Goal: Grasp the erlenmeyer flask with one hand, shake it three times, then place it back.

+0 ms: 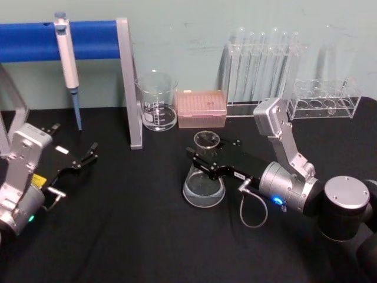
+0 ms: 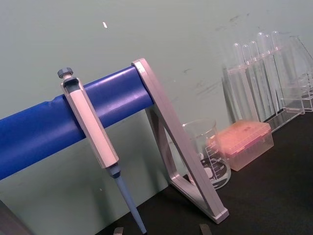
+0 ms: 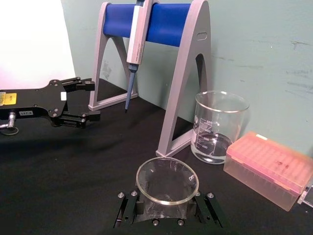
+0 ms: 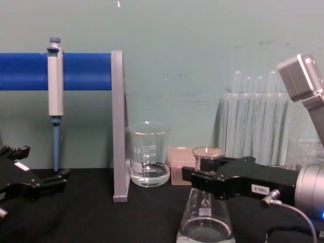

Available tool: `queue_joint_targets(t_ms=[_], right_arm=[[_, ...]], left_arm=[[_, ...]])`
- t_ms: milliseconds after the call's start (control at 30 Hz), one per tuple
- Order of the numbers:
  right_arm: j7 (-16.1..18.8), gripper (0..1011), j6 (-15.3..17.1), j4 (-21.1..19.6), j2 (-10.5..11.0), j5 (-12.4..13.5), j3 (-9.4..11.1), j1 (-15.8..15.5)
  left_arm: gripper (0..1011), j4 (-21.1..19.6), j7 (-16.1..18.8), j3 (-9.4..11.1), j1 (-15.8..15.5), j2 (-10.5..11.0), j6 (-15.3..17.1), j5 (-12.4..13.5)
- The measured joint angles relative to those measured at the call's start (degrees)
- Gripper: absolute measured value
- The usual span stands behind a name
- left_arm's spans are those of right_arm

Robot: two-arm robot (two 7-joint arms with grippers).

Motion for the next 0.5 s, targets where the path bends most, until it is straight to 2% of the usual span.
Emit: queue_joint_targets(t_ms=[500], right_arm=[[0.0,457,0.0,0.0,0.0,0.0,0.0,0.0]], left_arm=[[1001,0.0,0.0,0.0,0.0,0.0,0.0,0.0]])
